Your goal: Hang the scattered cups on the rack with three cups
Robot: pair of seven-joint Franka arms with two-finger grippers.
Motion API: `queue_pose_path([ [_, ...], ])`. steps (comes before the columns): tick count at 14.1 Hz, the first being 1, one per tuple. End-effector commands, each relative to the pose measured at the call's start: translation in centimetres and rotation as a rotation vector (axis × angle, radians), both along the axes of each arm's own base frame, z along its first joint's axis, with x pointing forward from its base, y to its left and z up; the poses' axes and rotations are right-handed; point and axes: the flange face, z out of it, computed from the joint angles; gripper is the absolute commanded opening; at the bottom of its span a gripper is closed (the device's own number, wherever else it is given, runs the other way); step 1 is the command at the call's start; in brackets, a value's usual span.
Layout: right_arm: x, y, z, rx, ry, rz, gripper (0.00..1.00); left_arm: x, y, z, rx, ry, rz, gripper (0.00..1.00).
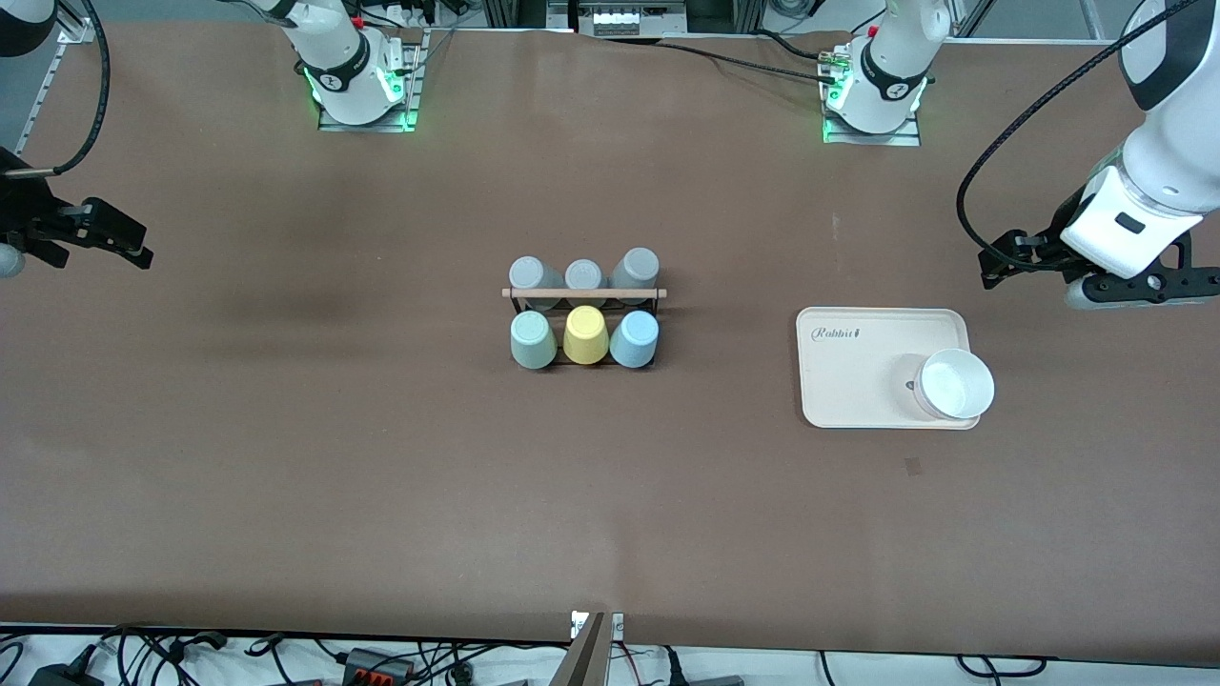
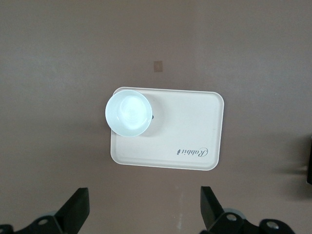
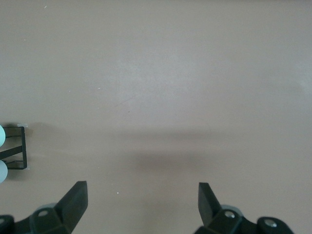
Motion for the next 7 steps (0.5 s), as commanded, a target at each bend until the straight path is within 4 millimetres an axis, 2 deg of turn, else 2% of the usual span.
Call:
queue_pose_path([
  [1, -0.83, 0.02, 0.02, -0.008, 0.006, 0.014, 1.0, -0.42, 0.23, 0.3, -0.017, -0.008, -0.018, 1.0],
  [7, -0.87, -0.15, 0.11, -0.008, 0.004, 0.012, 1.0, -0.42, 0.23, 0.3, -0.017, -0.008, -0.031, 1.0],
])
